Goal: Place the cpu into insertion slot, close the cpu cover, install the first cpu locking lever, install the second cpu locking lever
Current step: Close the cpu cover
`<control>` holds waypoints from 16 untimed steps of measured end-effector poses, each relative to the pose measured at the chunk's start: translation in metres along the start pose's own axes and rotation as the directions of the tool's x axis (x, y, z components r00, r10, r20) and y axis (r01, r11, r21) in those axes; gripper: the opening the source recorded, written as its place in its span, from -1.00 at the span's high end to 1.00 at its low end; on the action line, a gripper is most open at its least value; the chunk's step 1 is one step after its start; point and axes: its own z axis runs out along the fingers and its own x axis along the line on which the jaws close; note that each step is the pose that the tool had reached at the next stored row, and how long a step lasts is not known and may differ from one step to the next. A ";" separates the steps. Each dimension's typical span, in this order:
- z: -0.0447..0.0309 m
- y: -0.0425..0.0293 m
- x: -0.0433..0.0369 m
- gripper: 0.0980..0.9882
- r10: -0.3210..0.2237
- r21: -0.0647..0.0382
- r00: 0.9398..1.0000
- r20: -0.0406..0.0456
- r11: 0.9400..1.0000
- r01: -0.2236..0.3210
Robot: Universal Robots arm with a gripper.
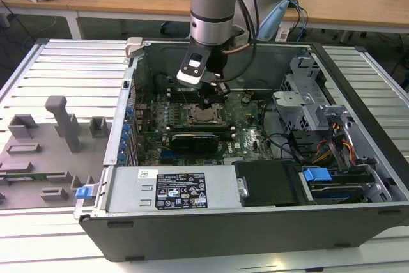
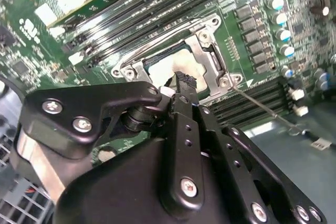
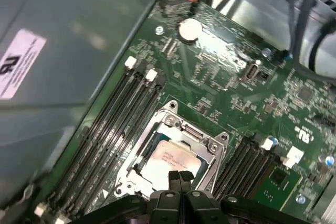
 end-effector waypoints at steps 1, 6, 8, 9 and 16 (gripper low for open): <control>0.0000 0.0000 0.0000 0.98 -0.032 0.000 0.999 0.001 0.999 0.032; 0.0000 0.0000 0.0000 0.98 -0.156 0.000 0.988 0.002 0.988 0.156; 0.0001 0.0000 0.0000 0.98 -0.210 -0.001 0.978 0.001 0.978 0.210; 0.0001 0.0000 0.0000 0.98 -0.235 -0.001 0.972 0.001 0.972 0.235; 0.0003 0.0000 0.0000 0.98 -0.375 -0.003 0.927 0.001 0.927 0.375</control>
